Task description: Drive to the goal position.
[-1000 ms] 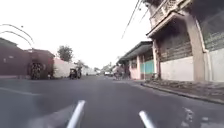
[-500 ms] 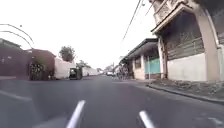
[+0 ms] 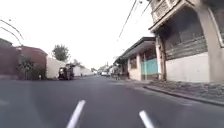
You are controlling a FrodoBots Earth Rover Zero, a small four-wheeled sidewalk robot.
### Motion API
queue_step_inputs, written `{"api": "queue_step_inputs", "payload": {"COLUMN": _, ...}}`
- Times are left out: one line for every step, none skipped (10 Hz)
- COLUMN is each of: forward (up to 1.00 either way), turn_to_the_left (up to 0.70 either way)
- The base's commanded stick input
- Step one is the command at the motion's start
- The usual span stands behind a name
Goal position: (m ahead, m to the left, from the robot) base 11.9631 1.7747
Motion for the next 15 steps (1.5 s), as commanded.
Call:
{"api": "queue_step_inputs", "payload": {"forward": 1.00, "turn_to_the_left": 0.00}}
{"api": "queue_step_inputs", "payload": {"forward": 1.00, "turn_to_the_left": 0.00}}
{"api": "queue_step_inputs", "payload": {"forward": 1.00, "turn_to_the_left": 0.00}}
{"api": "queue_step_inputs", "payload": {"forward": 1.00, "turn_to_the_left": -0.06}}
{"api": "queue_step_inputs", "payload": {"forward": 1.00, "turn_to_the_left": -0.13}}
{"api": "queue_step_inputs", "payload": {"forward": 1.00, "turn_to_the_left": -0.21}}
{"api": "queue_step_inputs", "payload": {"forward": 1.00, "turn_to_the_left": -0.29}}
{"api": "queue_step_inputs", "payload": {"forward": 1.00, "turn_to_the_left": -0.36}}
{"api": "queue_step_inputs", "payload": {"forward": 1.00, "turn_to_the_left": -0.22}}
{"api": "queue_step_inputs", "payload": {"forward": 1.00, "turn_to_the_left": 0.00}}
{"api": "queue_step_inputs", "payload": {"forward": 1.00, "turn_to_the_left": 0.00}}
{"api": "queue_step_inputs", "payload": {"forward": 1.00, "turn_to_the_left": 0.00}}
{"api": "queue_step_inputs", "payload": {"forward": 1.00, "turn_to_the_left": 0.00}}
{"api": "queue_step_inputs", "payload": {"forward": 1.00, "turn_to_the_left": 0.00}}
{"api": "queue_step_inputs", "payload": {"forward": 1.00, "turn_to_the_left": 0.00}}
